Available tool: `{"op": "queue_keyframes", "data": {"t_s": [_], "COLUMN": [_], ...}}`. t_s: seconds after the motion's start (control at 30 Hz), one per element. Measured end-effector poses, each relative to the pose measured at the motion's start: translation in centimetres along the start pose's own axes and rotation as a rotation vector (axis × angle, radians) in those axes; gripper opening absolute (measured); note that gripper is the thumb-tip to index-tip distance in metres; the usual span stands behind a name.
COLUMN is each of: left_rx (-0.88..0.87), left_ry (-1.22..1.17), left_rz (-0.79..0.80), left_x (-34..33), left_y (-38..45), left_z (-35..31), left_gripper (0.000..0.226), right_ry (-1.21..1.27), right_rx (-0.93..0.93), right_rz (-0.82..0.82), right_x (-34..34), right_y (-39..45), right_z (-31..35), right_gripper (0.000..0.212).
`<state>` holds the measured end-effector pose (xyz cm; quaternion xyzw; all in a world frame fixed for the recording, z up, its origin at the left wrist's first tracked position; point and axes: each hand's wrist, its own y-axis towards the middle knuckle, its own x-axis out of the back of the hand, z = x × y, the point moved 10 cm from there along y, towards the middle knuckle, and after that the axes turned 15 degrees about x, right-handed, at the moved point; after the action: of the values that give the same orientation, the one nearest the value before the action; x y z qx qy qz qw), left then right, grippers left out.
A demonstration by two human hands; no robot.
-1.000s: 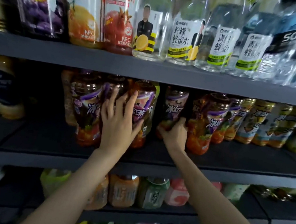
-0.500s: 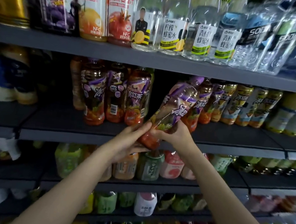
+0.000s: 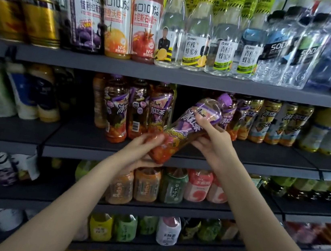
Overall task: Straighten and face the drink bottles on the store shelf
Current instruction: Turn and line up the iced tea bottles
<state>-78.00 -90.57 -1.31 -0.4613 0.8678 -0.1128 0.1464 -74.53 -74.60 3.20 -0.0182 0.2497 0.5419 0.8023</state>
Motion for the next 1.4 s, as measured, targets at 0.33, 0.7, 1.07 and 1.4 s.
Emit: {"op": "queue_keyframes", "data": {"t_s": [0.33,0.7,1.07,1.4], "left_rx": [-0.641,-0.419,-0.365,-0.675], "left_ry": [0.596,0.618,0.422,0.71], "left_rz": [-0.445,-0.093,0.02,-0.436], "left_x": [-0.9,-4.5,-6.6,-6.4], "left_y": [-3.5,-0.1,1.2,-1.3], "left_z": [-6.2,-5.1,-4.3,-6.5], "left_gripper": [0.06,0.067,0.058,0.067], "right_ry": [-0.155,-0.493,-0.311,-0.324], "right_rx": [0.005,0.301,0.381,0.435], "right_rz": [-0.017,0.105,0.186,0.051], "right_x": [0.5,0.3,0.7,1.4], "right_y": [-0.8,-0.6,-0.5,0.1], "right_z": [1.6,4.1,6.8,7.8], "right_gripper": [0.04,0.081,0.06,0.08]}}
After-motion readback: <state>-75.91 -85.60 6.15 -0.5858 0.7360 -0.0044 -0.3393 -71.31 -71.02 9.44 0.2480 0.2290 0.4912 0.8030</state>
